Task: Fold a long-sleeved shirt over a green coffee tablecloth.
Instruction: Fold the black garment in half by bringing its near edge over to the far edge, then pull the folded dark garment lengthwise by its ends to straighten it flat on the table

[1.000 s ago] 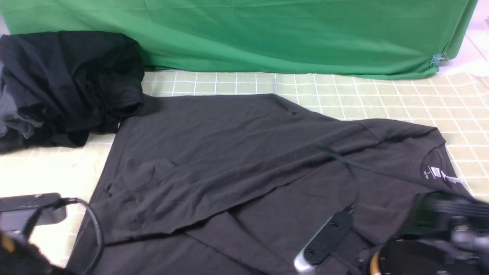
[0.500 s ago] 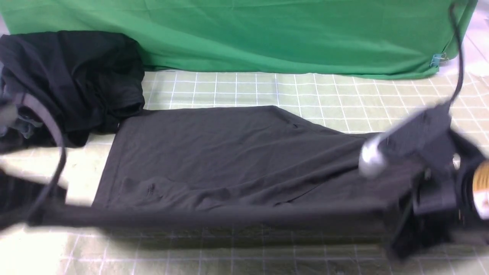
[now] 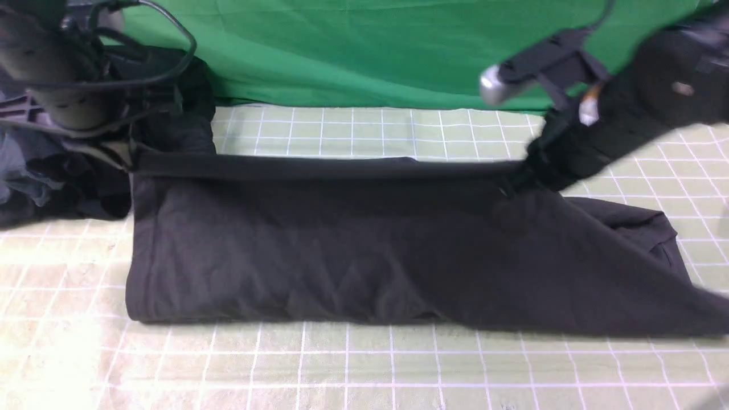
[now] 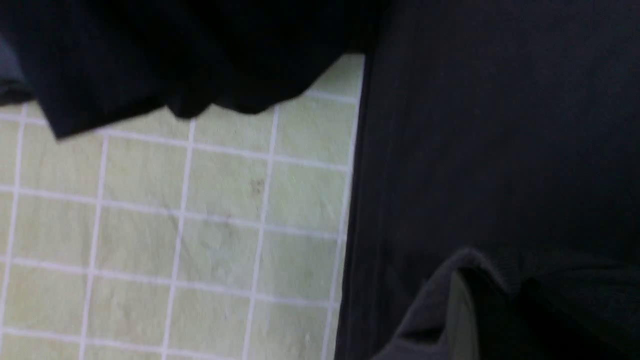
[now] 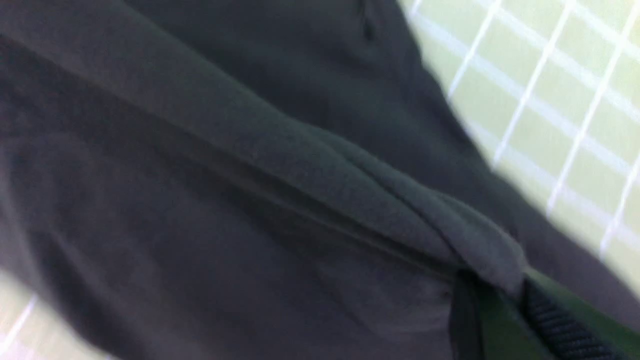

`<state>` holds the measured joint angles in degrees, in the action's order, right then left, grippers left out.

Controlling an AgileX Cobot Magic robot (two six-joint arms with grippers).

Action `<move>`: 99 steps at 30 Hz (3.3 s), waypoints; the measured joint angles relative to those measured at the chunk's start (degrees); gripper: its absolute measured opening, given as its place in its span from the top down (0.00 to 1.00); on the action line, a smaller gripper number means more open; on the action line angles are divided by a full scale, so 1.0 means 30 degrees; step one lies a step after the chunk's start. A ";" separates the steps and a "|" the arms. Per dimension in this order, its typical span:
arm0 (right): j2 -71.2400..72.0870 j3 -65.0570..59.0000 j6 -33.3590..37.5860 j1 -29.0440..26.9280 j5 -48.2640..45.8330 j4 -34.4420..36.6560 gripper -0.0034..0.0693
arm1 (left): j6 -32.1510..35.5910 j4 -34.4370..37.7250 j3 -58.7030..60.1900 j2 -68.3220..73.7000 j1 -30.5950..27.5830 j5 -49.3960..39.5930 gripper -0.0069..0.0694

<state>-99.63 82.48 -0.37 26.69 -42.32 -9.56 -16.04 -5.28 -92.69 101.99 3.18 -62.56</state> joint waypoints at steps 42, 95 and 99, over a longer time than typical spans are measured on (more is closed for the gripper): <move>-0.3321 0.9374 0.2295 -0.4406 -0.8155 0.1009 0.58 | 0.4378 0.3175 -1.1253 0.5896 -0.0324 -0.2118 0.84; -0.8938 0.5948 0.6422 -1.0177 -0.6268 0.5890 0.88 | 0.4356 0.1861 0.4563 0.3692 0.2542 0.4350 0.91; -0.8938 0.6593 0.6405 -1.0177 -0.7001 0.5784 0.93 | 0.4356 0.1861 0.4563 0.3692 0.2542 0.4309 0.91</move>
<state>-126.45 102.27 18.85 -3.84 -63.32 7.79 -2.97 0.30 -79.00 113.07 10.80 -49.63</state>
